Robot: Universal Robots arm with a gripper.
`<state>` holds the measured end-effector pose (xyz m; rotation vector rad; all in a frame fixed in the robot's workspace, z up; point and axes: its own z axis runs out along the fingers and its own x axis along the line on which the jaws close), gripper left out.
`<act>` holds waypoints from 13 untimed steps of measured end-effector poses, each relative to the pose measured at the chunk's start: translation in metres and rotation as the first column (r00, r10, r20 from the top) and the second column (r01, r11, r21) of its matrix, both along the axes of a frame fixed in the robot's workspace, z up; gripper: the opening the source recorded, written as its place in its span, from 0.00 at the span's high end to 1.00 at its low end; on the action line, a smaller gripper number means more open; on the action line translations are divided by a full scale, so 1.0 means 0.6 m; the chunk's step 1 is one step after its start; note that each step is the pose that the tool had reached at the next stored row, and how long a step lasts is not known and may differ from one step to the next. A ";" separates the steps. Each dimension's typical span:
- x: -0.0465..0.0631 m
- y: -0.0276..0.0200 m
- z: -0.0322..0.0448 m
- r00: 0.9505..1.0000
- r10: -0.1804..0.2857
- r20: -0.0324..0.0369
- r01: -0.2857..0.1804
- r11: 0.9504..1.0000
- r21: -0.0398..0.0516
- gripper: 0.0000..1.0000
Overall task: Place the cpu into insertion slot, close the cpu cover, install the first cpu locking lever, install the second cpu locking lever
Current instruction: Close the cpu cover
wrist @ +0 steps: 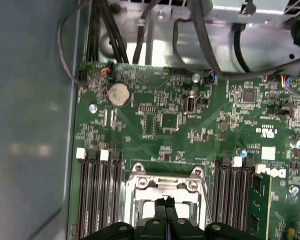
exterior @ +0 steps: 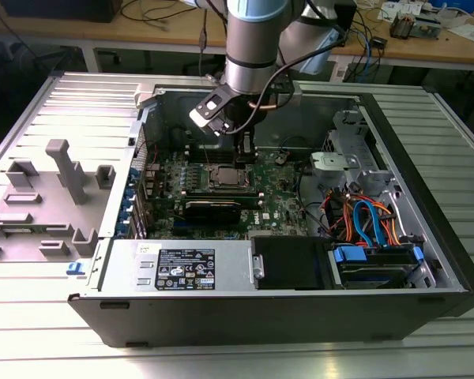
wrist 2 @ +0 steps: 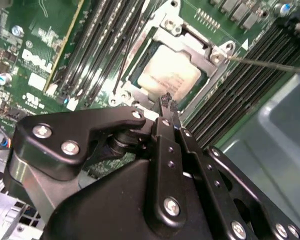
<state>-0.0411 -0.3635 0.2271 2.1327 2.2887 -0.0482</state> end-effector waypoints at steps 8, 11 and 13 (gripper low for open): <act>-0.030 -0.0001 -0.004 1.000 -0.004 0.000 0.004 1.000 0.000 0.89; -0.041 0.0000 -0.006 1.000 -0.004 0.000 0.004 1.000 0.000 0.89; -0.044 0.0000 -0.007 1.000 -0.004 0.000 0.004 1.000 0.000 0.89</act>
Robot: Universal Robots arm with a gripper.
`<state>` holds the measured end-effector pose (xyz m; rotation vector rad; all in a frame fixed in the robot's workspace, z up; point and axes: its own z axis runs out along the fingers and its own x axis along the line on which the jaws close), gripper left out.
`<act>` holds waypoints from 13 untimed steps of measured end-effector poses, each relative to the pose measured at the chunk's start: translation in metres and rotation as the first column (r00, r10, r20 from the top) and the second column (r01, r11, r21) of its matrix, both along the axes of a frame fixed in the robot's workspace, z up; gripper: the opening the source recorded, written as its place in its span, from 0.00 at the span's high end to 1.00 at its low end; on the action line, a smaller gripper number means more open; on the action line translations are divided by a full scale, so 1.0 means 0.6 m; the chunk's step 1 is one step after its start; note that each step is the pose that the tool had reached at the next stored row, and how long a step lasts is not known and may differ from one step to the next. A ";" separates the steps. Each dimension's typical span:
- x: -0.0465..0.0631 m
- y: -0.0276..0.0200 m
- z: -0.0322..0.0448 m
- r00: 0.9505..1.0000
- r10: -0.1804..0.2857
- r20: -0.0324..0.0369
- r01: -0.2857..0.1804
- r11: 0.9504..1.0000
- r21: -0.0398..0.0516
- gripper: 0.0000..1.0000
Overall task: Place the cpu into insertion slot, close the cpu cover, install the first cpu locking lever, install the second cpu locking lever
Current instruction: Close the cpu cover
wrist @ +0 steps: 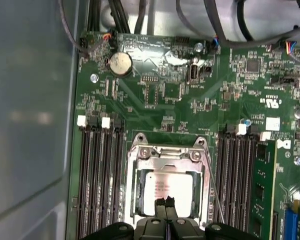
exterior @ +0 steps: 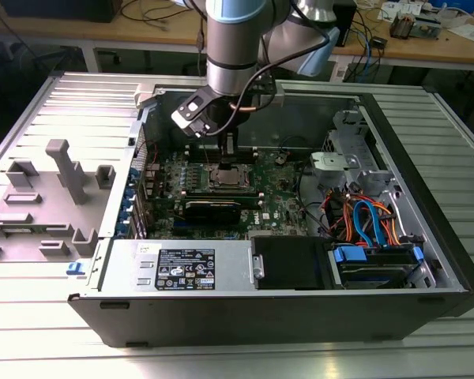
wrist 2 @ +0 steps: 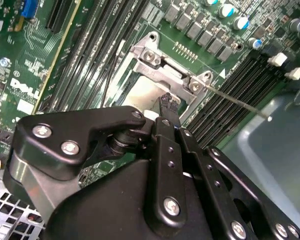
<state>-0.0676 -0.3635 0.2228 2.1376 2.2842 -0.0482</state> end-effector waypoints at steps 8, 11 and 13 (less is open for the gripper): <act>-0.008 0.0001 -0.011 1.000 0.000 0.000 0.000 1.000 0.002 0.89; -0.015 0.0001 -0.016 1.000 -0.001 0.000 0.001 1.000 0.002 0.89; -0.017 0.0001 -0.019 1.000 -0.001 0.000 0.001 1.000 0.002 0.89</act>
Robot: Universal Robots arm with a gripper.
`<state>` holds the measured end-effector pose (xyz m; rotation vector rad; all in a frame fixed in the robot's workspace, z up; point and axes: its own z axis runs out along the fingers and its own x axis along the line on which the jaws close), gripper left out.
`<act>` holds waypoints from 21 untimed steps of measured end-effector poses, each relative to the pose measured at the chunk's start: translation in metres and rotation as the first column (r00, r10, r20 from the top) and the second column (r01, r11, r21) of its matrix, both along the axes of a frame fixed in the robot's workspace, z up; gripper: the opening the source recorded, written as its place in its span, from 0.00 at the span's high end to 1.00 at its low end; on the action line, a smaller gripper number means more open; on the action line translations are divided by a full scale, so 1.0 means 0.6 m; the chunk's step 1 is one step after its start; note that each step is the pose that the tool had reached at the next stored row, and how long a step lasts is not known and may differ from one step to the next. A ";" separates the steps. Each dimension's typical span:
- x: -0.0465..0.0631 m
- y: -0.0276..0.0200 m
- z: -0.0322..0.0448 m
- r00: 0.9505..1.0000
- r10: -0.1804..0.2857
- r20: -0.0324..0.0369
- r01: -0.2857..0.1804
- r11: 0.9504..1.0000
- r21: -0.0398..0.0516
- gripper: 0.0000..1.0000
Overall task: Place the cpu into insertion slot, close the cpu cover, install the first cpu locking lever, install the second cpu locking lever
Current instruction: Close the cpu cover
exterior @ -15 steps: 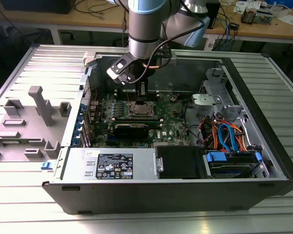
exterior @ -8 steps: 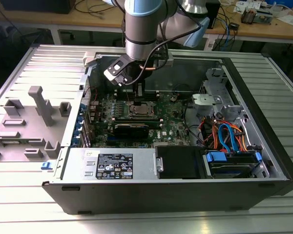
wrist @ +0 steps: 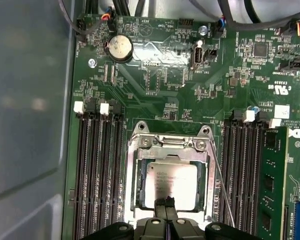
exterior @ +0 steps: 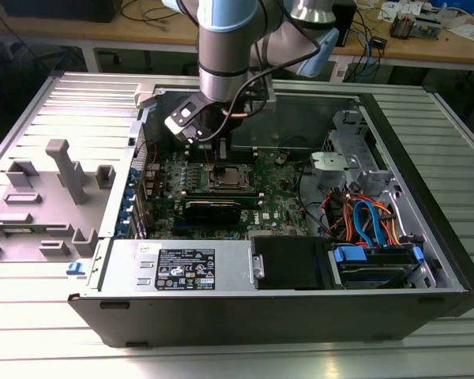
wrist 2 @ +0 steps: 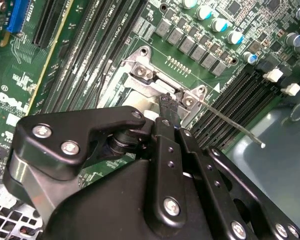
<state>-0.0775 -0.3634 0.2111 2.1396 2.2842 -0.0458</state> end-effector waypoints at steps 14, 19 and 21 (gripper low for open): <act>0.000 0.0001 -0.005 1.000 0.000 0.000 0.000 1.000 -0.003 0.89; 0.011 0.0004 -0.005 1.000 0.000 0.000 0.000 1.000 -0.006 0.89; 0.018 0.0005 -0.005 1.000 0.000 0.000 0.000 1.000 -0.007 0.89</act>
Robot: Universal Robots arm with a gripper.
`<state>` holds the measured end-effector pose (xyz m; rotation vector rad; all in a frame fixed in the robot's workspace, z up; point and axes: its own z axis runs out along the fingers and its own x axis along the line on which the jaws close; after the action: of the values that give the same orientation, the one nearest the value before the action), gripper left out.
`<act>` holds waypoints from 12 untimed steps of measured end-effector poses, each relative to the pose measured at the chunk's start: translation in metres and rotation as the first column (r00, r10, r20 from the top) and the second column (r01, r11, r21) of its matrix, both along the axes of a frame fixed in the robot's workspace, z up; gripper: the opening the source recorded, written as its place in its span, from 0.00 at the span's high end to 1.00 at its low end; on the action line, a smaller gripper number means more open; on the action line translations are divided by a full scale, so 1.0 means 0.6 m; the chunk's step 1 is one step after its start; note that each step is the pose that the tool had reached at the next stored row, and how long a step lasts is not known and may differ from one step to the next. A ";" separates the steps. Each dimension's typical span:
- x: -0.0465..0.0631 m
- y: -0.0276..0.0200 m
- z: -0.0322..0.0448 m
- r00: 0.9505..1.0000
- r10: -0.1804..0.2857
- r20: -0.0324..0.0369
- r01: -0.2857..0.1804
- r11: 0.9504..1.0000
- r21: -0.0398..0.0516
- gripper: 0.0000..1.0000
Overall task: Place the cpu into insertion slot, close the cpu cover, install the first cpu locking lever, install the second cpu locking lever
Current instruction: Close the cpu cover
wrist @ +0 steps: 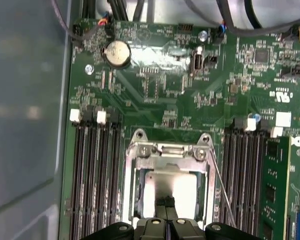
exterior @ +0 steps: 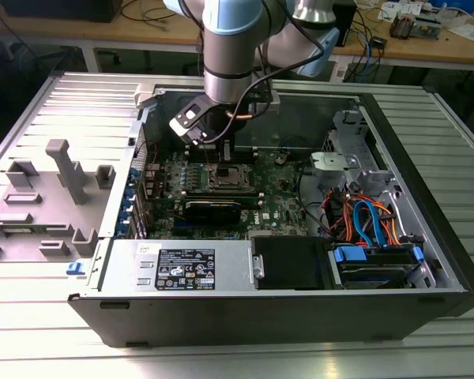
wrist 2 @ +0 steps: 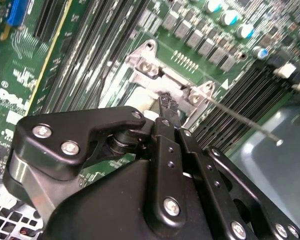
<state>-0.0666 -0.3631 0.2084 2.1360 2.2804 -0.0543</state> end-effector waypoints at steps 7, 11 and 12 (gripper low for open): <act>0.012 0.0005 0.006 1.000 0.000 0.000 0.000 1.000 -0.005 0.89; 0.012 0.0007 0.010 1.000 0.000 0.000 0.000 1.000 -0.005 0.89; 0.012 0.0007 0.010 1.000 0.000 0.000 0.000 1.000 -0.005 0.89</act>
<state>-0.0593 -0.3627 0.2146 2.1334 2.2775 -0.0604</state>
